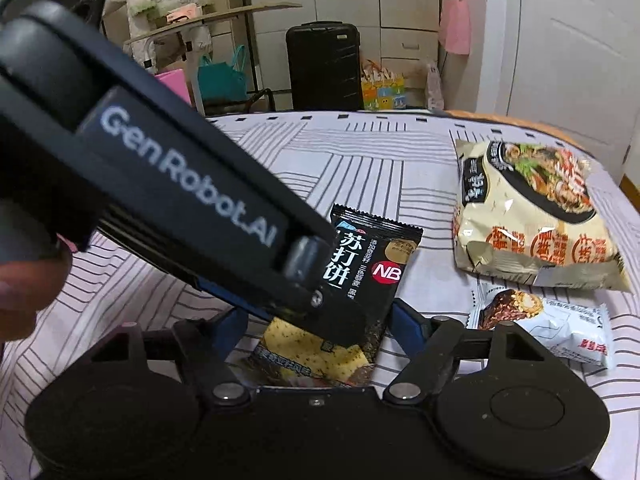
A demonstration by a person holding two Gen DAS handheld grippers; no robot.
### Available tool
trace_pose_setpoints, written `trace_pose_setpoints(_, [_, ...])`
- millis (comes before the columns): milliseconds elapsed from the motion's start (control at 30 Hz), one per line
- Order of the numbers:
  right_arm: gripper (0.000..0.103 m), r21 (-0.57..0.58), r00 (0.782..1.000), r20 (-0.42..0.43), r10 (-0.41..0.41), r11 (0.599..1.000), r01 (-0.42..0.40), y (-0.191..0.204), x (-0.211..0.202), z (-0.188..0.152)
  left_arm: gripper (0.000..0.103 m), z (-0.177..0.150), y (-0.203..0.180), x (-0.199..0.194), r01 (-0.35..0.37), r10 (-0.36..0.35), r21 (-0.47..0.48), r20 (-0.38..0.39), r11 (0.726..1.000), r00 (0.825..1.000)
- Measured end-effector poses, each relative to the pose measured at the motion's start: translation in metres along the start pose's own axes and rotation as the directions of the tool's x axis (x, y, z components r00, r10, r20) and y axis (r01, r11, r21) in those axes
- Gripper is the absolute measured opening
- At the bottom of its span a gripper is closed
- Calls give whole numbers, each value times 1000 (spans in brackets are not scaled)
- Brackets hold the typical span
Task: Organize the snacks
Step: 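Move the left tool to the black NB cracker pack and grasp it, then lift the NB cracker pack into the pink box and release it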
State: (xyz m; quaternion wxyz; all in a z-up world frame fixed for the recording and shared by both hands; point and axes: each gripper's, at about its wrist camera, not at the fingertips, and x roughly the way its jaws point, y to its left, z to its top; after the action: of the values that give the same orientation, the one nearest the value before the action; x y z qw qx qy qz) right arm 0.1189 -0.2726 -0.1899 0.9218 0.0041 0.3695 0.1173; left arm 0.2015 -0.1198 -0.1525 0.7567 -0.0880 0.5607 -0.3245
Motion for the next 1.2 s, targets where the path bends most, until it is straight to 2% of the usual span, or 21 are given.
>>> trace_pose_setpoints(300, [77,-74,999,21,26,997,-24,32,-47,19,40,-19,-7,-59,13,-12,-20,68,1000,998])
trace_pose_setpoints(433, [77,-123,998,10,56,991,-54,51,-59,34,40,-31,-17,-90,-28,27,11,84,1000,996])
trace_pose_setpoints(567, [77,-200,998,22,54,979,-49,78,-75,43,40,-43,-24,-119,-94,91,27,88,995,992])
trace_pose_setpoints(800, [77,-313,995,53,83,948,-62,119,-91,72,40,-58,-17,-175,-125,122,8,153,992,981])
trace_pose_setpoints(1000, [77,-423,984,80,156,899,-108,160,-85,109,40,-57,4,-223,-159,165,-44,245,986,955])
trace_pose_setpoints(1100, [77,-484,971,126,202,867,-117,186,-77,123,40,-57,20,-249,-196,217,-99,294,976,931])
trace_pose_setpoints(1200, [77,-494,954,133,269,853,-172,206,-59,138,40,-54,41,-272,-234,273,-153,333,960,903])
